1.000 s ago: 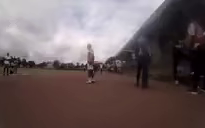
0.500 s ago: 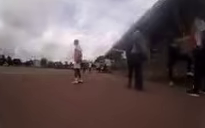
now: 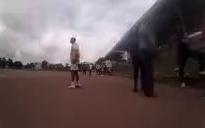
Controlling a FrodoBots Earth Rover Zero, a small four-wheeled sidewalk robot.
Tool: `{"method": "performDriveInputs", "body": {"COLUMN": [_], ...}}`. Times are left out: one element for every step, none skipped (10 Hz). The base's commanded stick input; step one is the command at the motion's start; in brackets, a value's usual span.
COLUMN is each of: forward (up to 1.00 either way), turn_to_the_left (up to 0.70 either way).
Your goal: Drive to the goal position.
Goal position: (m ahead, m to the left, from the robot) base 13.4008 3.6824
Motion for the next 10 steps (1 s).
{"method": "performDriveInputs", "body": {"forward": [1.00, 1.00, 1.00, 1.00, 1.00, 1.00, 1.00, 1.00, 1.00, 1.00], "turn_to_the_left": [0.00, 0.00, 0.00, 0.00, 0.00, 0.00, 0.00, 0.00, 0.00, 0.00]}}
